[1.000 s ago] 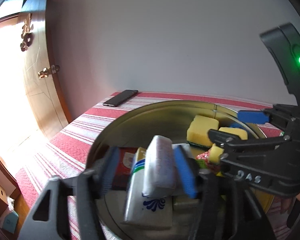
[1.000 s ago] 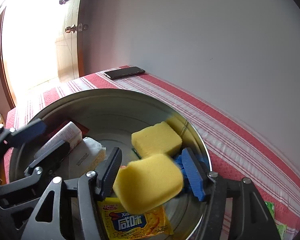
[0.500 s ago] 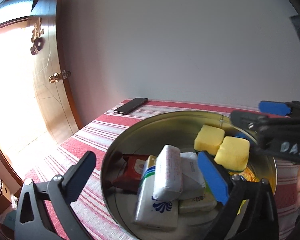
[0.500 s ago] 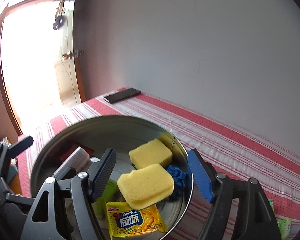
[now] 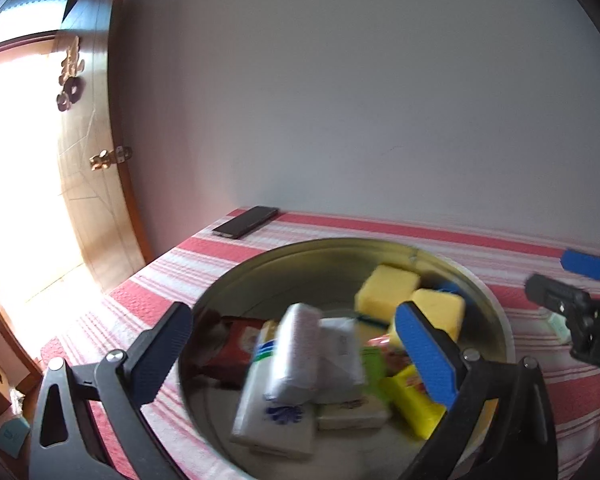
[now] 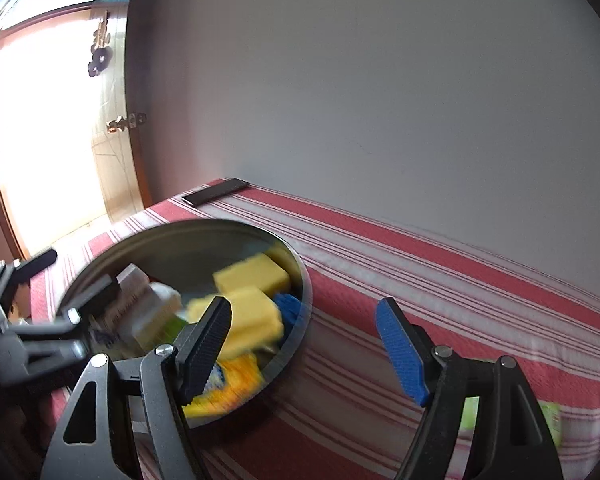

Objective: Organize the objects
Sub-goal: 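Move both open tools toward the two green tissue packs, then grasp a green tissue pack with the right tool while the left tool grasps the other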

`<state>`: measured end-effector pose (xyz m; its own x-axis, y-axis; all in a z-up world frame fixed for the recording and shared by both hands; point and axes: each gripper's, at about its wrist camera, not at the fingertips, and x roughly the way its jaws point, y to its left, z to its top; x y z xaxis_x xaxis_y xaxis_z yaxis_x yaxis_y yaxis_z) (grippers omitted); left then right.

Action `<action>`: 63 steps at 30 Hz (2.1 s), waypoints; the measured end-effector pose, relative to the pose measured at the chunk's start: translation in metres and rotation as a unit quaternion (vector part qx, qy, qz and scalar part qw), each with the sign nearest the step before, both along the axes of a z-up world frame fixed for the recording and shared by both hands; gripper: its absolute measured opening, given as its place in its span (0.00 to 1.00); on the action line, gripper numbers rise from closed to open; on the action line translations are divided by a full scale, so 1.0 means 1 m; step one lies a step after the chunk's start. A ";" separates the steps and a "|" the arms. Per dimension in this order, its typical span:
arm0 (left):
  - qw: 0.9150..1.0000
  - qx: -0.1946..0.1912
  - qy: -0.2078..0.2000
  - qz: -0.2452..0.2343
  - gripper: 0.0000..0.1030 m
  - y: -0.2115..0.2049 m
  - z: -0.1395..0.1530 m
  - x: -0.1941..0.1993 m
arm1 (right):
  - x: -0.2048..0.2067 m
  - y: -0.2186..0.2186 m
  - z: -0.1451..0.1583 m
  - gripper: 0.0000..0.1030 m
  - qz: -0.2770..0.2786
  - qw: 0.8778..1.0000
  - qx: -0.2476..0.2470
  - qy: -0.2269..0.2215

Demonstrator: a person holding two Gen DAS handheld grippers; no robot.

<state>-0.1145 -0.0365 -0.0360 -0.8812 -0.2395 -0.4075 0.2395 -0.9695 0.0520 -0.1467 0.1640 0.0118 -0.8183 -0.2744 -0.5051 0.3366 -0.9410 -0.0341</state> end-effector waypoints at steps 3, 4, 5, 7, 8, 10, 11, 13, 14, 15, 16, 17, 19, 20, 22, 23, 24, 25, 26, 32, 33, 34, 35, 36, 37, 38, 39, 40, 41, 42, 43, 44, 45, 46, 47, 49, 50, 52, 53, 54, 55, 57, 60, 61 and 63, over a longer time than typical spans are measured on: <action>1.000 -0.004 0.008 -0.027 1.00 0.024 0.006 0.001 | 0.007 0.041 -0.003 0.74 -0.039 0.999 0.014 0.003; 0.999 -0.006 0.008 -0.035 1.00 0.032 0.008 0.001 | 0.009 0.058 -0.004 0.74 -0.056 0.998 0.022 0.001; 0.999 -0.009 0.008 -0.050 1.00 0.045 0.010 0.000 | 0.009 0.068 -0.006 0.74 -0.067 0.997 0.026 0.000; 0.996 -0.011 0.002 -0.084 1.00 0.069 0.013 -0.004 | 0.009 0.101 -0.012 0.74 -0.105 0.994 0.038 -0.010; 0.995 -0.010 -0.003 -0.104 1.00 0.083 0.013 -0.008 | 0.009 0.114 -0.013 0.74 -0.121 0.992 0.037 -0.016; 0.991 -0.014 -0.011 -0.130 1.00 0.107 0.013 -0.013 | 0.006 0.137 -0.020 0.75 -0.145 0.988 0.031 -0.036; 0.988 -0.016 -0.016 -0.150 1.00 0.121 0.011 -0.017 | 0.004 0.143 -0.023 0.75 -0.150 0.987 0.031 -0.045; 0.984 -0.021 -0.034 -0.173 1.00 0.143 0.007 -0.028 | -0.002 0.153 -0.031 0.75 -0.157 0.985 0.043 -0.064; 0.983 -0.029 -0.042 -0.177 1.00 0.154 0.003 -0.034 | -0.005 0.156 -0.037 0.75 -0.162 0.982 0.053 -0.077; 0.982 -0.032 -0.048 -0.180 1.00 0.161 0.000 -0.039 | -0.008 0.158 -0.041 0.75 -0.160 0.982 0.054 -0.087; 0.981 -0.034 -0.057 -0.182 1.00 0.167 -0.003 -0.045 | -0.010 0.160 -0.045 0.75 -0.155 0.982 0.052 -0.097; 0.980 -0.035 -0.064 -0.183 1.00 0.171 -0.005 -0.050 | -0.014 0.162 -0.049 0.75 -0.151 0.981 0.051 -0.110; 0.979 -0.033 -0.075 -0.185 1.00 0.177 -0.009 -0.059 | -0.016 0.169 -0.055 0.75 -0.151 0.980 0.055 -0.120; 0.979 -0.032 -0.077 -0.184 1.00 0.178 -0.010 -0.062 | -0.018 0.171 -0.056 0.75 -0.149 0.980 0.052 -0.124; 0.979 -0.028 -0.082 -0.184 1.00 0.181 -0.012 -0.067 | -0.021 0.173 -0.057 0.75 -0.143 0.980 0.041 -0.131; 0.979 -0.026 -0.083 -0.184 1.00 0.183 -0.013 -0.068 | -0.024 0.174 -0.057 0.75 -0.142 0.980 0.039 -0.135; 0.979 -0.024 -0.086 -0.182 1.00 0.184 -0.014 -0.070 | -0.026 0.174 -0.058 0.75 -0.139 0.980 0.040 -0.137; 0.979 -0.024 -0.088 -0.181 1.00 0.186 -0.016 -0.070 | -0.029 0.173 -0.058 0.75 -0.136 0.980 0.043 -0.140; 0.979 -0.022 -0.091 -0.180 1.00 0.187 -0.017 -0.073 | -0.032 0.177 -0.061 0.75 -0.135 0.980 0.045 -0.141; 0.978 -0.018 -0.102 -0.181 1.00 0.196 -0.023 -0.082 | -0.036 0.174 -0.070 0.75 -0.141 0.976 0.047 -0.159; 0.978 -0.020 -0.102 -0.183 1.00 0.199 -0.024 -0.083 | -0.039 0.177 -0.071 0.75 -0.141 0.975 0.041 -0.166; 0.977 -0.021 -0.103 -0.183 1.00 0.200 -0.025 -0.085 | -0.041 0.180 -0.072 0.75 -0.141 0.975 0.035 -0.170; 0.977 -0.024 -0.104 -0.185 1.00 0.204 -0.026 -0.086 | -0.039 0.182 -0.072 0.75 -0.147 0.974 0.034 -0.169; 0.976 -0.025 -0.106 -0.186 1.00 0.207 -0.027 -0.087 | -0.039 0.185 -0.071 0.75 -0.153 0.973 0.034 -0.168; 0.976 -0.025 -0.109 -0.187 1.00 0.211 -0.029 -0.090 | -0.038 0.188 -0.071 0.72 -0.157 0.973 0.030 -0.166; 0.975 -0.025 -0.112 -0.189 1.00 0.215 -0.030 -0.092 | -0.038 0.191 -0.070 0.72 -0.160 0.973 0.026 -0.163; 0.974 -0.024 -0.115 -0.191 1.00 0.219 -0.032 -0.093 | -0.036 0.193 -0.069 0.72 -0.163 0.973 0.023 -0.161; 0.974 -0.023 -0.120 -0.193 1.00 0.223 -0.033 -0.095 | -0.034 0.197 -0.067 0.71 -0.172 0.973 0.018 -0.155; 0.973 -0.022 -0.124 -0.195 1.00 0.228 -0.034 -0.097 | -0.032 0.201 -0.065 0.71 -0.179 0.972 0.016 -0.151; 0.972 -0.020 -0.127 -0.197 1.00 0.231 -0.036 -0.098 | -0.030 0.207 -0.063 0.71 -0.190 0.971 0.014 -0.145; 0.971 -0.016 -0.131 -0.200 1.00 0.235 -0.037 -0.100 | -0.028 0.214 -0.061 0.71 -0.205 0.969 0.012 -0.139; 0.970 -0.014 -0.135 -0.202 1.00 0.240 -0.039 -0.101 | -0.025 0.221 -0.059 0.71 -0.219 0.966 0.012 -0.135; 0.969 -0.015 -0.140 -0.205 1.00 0.246 -0.040 -0.103 | -0.024 0.225 -0.058 0.71 -0.229 0.964 0.013 -0.132; 0.967 -0.016 -0.144 -0.207 1.00 0.252 -0.042 -0.104 | -0.023 0.231 -0.057 0.71 -0.239 0.962 0.013 -0.130; 0.966 -0.018 -0.149 -0.209 1.00 0.258 -0.044 -0.106 | -0.023 0.236 -0.057 0.71 -0.247 0.961 0.009 -0.128; 0.964 -0.023 -0.155 -0.215 1.00 0.267 -0.048 -0.109 | -0.020 0.245 -0.056 0.71 -0.252 0.959 -0.001 -0.127; 0.963 -0.025 -0.160 -0.217 1.00 0.272 -0.050 -0.112 | -0.019 0.249 -0.055 0.71 -0.255 0.959 -0.007 -0.126; 0.960 -0.027 -0.168 -0.220 1.00 0.278 -0.054 -0.115 | -0.017 0.253 -0.054 0.71 -0.259 0.958 -0.011 -0.123; 0.960 -0.027 -0.172 -0.220 1.00 0.280 -0.056 -0.118 | -0.015 0.255 -0.054 0.71 -0.259 0.958 -0.016 -0.121; 0.959 -0.028 -0.175 -0.221 1.00 0.282 -0.057 -0.120 | -0.014 0.257 -0.054 0.71 -0.259 0.958 -0.021 -0.121; 0.958 -0.027 -0.177 -0.222 1.00 0.284 -0.058 -0.121 | -0.013 0.259 -0.054 0.71 -0.258 0.958 -0.025 -0.121; 0.957 -0.023 -0.183 -0.226 1.00 0.286 -0.060 -0.125 | -0.012 0.262 -0.053 0.71 -0.257 0.958 -0.034 -0.122; 0.953 -0.018 -0.197 -0.229 0.95 0.289 -0.064 -0.131 | -0.016 0.258 -0.057 0.71 -0.253 0.959 -0.032 -0.121; 0.952 -0.016 -0.199 -0.231 0.88 0.289 -0.065 -0.131 | -0.017 0.256 -0.057 0.71 -0.252 0.960 -0.029 -0.120; 0.950 -0.010 -0.205 -0.236 0.77 0.289 -0.066 -0.132 | -0.018 0.251 -0.056 0.72 -0.250 0.961 -0.020 -0.116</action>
